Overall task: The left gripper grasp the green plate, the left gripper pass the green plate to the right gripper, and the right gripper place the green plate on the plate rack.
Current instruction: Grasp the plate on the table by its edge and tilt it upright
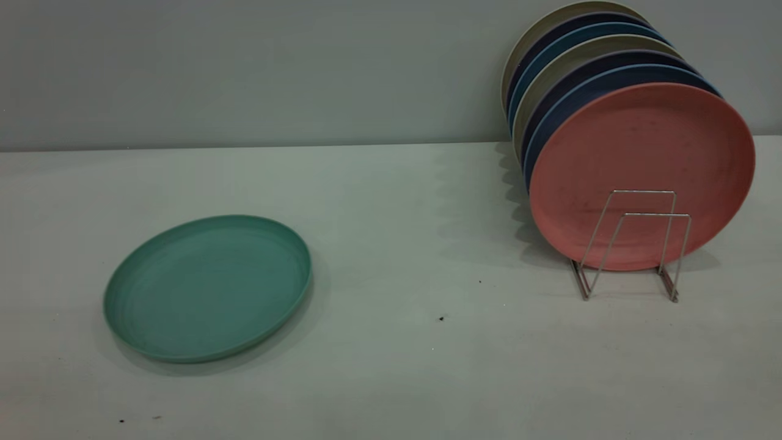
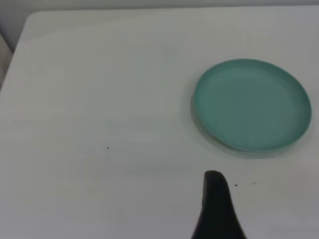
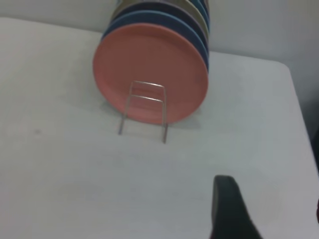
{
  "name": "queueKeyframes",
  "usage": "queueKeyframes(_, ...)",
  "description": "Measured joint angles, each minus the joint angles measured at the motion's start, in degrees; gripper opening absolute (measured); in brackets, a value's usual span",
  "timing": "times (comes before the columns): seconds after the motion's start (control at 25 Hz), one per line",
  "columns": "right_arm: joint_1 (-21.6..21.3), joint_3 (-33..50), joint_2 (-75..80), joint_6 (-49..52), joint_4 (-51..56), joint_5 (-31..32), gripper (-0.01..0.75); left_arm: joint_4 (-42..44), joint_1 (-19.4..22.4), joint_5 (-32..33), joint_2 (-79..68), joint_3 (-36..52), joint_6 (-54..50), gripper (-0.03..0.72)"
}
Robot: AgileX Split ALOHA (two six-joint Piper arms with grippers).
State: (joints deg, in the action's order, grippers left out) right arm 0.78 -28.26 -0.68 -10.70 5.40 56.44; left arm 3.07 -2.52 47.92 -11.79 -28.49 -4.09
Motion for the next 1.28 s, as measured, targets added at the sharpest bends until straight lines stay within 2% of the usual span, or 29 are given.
queueKeyframes(0.12, 0.0, 0.0, 3.2, -0.4, 2.8, -1.0, 0.431, -1.1, 0.0, -4.9, -9.4, 0.0, -0.1, 0.549)
queueKeyframes(0.28, 0.0, 0.0, 11.4, -4.9, 7.7, -3.7, 0.431, -8.7, 0.0, -11.2, -24.7, 0.0, 3.7, 0.549)
queueKeyframes(0.6, 0.0, -0.1, 32.1, -15.9, 21.5, -7.9, 0.431, -38.4, 0.0, -23.0, -51.1, 0.0, 25.7, 0.529)
queueKeyframes(0.88, 0.0, -0.1, 43.3, -26.9, 32.1, -13.3, 0.431, -62.5, 0.0, -32.1, -69.7, -0.1, 47.0, 0.486)
queueKeyframes(1.04, 0.0, -0.1, 46.3, -31.2, 35.7, -14.7, 0.431, -76.5, 2.8, -32.0, -78.5, -2.8, 61.0, 0.469)
queueKeyframes(1.28, 0.0, -0.1, 46.9, -32.8, 36.4, -15.6, 0.431, -95.0, 13.3, -24.9, -89.6, -5.8, 78.3, 0.469)
